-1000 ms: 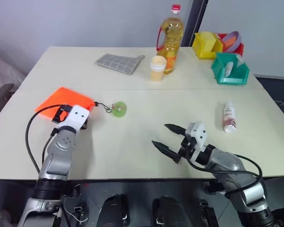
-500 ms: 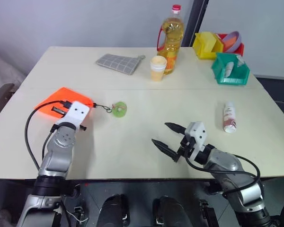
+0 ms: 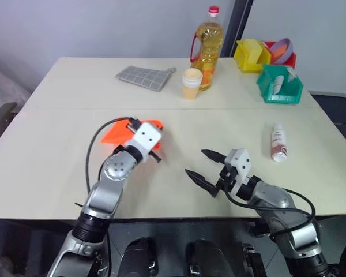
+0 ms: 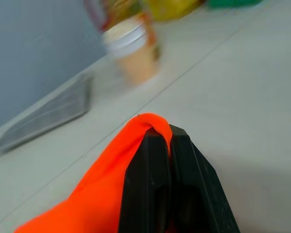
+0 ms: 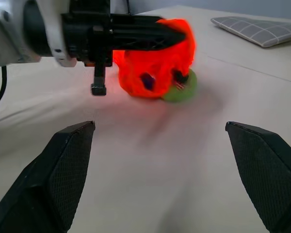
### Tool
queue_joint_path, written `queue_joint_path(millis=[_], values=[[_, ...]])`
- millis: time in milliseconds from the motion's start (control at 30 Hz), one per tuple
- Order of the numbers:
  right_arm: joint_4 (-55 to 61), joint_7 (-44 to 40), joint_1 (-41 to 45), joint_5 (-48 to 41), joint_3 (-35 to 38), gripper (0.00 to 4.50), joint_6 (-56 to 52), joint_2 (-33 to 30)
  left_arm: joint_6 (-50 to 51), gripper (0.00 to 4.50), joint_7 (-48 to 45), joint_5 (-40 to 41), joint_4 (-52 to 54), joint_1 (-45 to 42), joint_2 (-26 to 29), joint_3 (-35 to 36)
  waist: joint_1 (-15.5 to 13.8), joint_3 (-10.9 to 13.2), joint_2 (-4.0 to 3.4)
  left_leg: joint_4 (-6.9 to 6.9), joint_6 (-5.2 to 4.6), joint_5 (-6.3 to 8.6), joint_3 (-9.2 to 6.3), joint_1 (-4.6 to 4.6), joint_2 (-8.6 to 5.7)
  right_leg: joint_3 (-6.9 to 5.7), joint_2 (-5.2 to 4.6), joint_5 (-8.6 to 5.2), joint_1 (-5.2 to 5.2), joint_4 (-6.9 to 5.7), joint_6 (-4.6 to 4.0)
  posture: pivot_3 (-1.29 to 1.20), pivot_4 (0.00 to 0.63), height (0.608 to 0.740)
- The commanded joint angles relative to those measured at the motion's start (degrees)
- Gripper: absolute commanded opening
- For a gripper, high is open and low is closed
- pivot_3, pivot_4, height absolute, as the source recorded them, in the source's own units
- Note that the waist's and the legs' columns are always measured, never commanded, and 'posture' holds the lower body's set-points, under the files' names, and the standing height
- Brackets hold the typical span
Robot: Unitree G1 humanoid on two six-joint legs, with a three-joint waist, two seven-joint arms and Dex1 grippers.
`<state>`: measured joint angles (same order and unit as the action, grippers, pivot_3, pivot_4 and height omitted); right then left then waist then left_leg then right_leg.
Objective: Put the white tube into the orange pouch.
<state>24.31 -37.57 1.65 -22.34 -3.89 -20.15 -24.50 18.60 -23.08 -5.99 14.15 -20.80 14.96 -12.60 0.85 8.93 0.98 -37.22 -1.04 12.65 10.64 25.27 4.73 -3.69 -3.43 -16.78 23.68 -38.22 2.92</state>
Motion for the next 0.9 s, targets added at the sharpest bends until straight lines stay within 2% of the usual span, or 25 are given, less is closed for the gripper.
queue_joint_path(millis=[33, 167, 400, 633, 900], values=[[-0.1, -0.4, 0.9, -0.2, 2.8, 4.5, 1.6, -1.3, 3.0, 0.02, -4.2, 4.7, 7.7, 1.9, 0.4, -0.1, 0.1, 0.0, 0.0, 0.0, 0.0, 0.0, 0.0, 0.0, 0.0, 0.0, 0.0, 0.0, 0.0, 0.0, 0.0, 0.0, 0.15, 0.74], [-0.9, -0.3, 0.7, -1.0, 6.2, 4.5, 1.3, -3.0, 7.1, 0.02, -7.5, 10.8, 13.4, 6.6, 3.2, 5.4, 0.1, 0.0, 0.0, 0.0, -0.06, 0.03, -0.02, -0.01, 0.01, 0.0, 0.0, 0.0, -0.01, 0.0, 0.0, 0.0, 0.15, 0.74], [-6.4, 2.2, 1.9, -2.2, 16.9, 4.5, 0.8, -6.2, 8.2, 0.02, -13.8, 19.2, 15.3, 15.8, 13.1, 18.0, 0.0, 0.0, -0.01, 0.0, -0.13, 0.09, -0.04, -0.07, 0.01, 0.0, -0.03, -0.01, -0.06, 0.01, -0.02, 0.0, 0.15, 0.74], [-18.6, 13.1, 4.9, 7.9, 21.3, 4.5, 3.6, -8.1, 7.8, 0.02, -12.9, 20.6, 14.8, 15.3, 13.0, 16.6, -0.1, 0.0, -0.01, -0.03, -0.13, 0.1, -0.03, -0.06, -0.05, 0.0, -0.14, -0.13, -0.11, 0.06, -0.25, 0.0, 0.15, 0.74], [-22.3, 23.5, 6.1, 11.3, 23.4, 4.5, -0.2, -5.5, 7.2, 0.02, -11.5, 20.2, 13.1, 12.7, 9.7, 11.6, 0.2, 0.0, -0.05, 0.05, 0.02, -0.04, -0.02, -0.1, -0.02, 0.01, -0.05, -0.01, -0.1, 0.04, -0.02, 0.0, 0.15, 0.74]])
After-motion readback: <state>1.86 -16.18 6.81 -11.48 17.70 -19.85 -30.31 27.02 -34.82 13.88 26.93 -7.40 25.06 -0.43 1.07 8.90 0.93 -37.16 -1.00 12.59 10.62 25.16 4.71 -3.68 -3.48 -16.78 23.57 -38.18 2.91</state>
